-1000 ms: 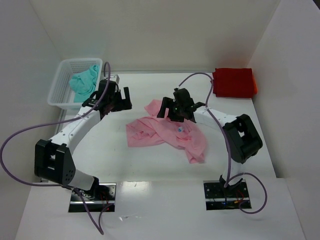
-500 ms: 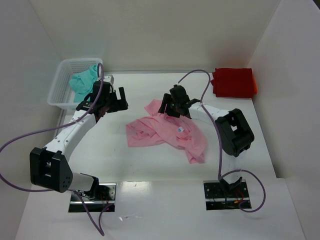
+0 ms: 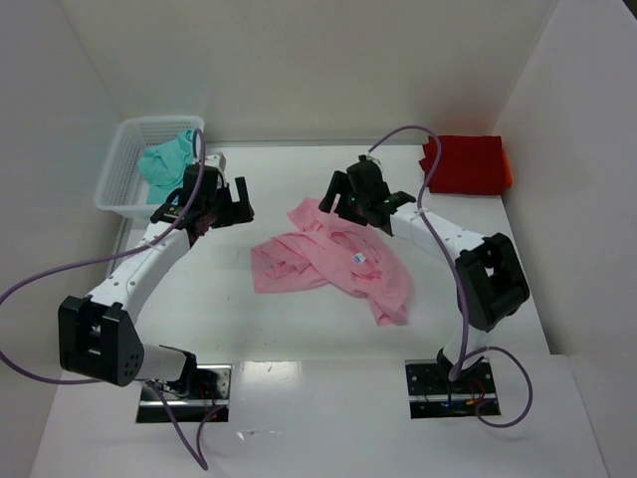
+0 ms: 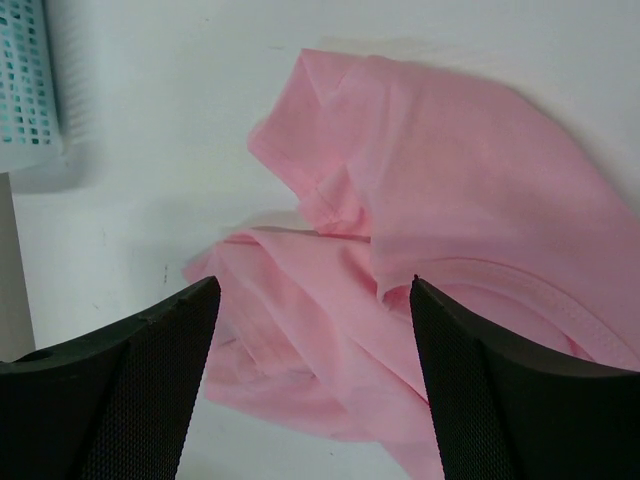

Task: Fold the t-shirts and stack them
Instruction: Flatten out the tshirt

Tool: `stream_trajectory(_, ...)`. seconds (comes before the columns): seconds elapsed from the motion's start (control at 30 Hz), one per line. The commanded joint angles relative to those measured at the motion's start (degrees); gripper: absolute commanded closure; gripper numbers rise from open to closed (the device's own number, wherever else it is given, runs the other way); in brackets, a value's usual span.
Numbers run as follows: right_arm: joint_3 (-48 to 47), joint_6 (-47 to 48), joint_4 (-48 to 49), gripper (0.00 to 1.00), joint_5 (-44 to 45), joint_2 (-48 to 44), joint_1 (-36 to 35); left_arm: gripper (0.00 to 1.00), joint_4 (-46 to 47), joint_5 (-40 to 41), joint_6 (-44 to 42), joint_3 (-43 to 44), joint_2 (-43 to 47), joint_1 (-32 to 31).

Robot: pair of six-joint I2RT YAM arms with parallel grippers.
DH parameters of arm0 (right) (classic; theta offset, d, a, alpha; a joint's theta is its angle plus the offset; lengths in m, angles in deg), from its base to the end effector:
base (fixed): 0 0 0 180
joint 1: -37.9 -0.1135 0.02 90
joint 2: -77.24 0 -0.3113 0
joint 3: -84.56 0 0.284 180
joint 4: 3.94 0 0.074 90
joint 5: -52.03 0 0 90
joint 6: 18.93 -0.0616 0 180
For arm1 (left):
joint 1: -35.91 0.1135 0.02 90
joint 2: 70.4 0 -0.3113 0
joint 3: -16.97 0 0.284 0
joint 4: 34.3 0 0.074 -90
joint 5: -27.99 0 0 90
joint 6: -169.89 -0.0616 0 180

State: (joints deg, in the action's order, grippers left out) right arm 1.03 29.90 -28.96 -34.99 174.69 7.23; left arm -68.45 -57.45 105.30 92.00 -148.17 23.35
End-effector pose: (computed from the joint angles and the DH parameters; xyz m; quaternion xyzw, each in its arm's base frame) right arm 0.3813 0.2224 0.2687 0.0937 0.8972 0.2338 0.3627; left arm 0.3388 -0.0705 0.3229 -0.1177 0.8862 -0.1117 0.4340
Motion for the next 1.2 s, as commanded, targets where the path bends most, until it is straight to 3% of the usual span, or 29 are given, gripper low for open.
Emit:
stream_trajectory(0.0,0.14,-2.07,-1.59,0.18,-0.17,0.64,-2.1,0.0,0.16,-0.69,-1.68,-0.07,2.72,0.34)
stream_trajectory(0.6,0.58,-3.83,-0.45,0.18,8.27,6.26,-4.57,0.0,-2.04,-0.16,-2.73,-0.6,7.9,1.92)
stream_trajectory(0.83,-1.0,-3.22,0.87,0.27,8.63,11.18,-4.57,0.0,-2.57,-0.69,-2.73,-1.66,8.96,1.92)
stream_trajectory(1.0,-2.84,-3.22,1.39,0.46,9.23,13.56,-4.57,0.0,-3.09,-1.74,-2.73,-1.66,10.01,1.92)
stream_trajectory(1.03,-2.85,-3.22,1.39,0.46,9.23,13.56,-4.57,0.0,-3.09,-1.74,-2.73,-2.26,10.01,1.92)
stream_trajectory(1.17,-3.38,-3.74,1.92,0.66,11.07,13.56,-4.57,0.0,-3.09,-4.9,-3.35,-2.79,10.01,1.92)
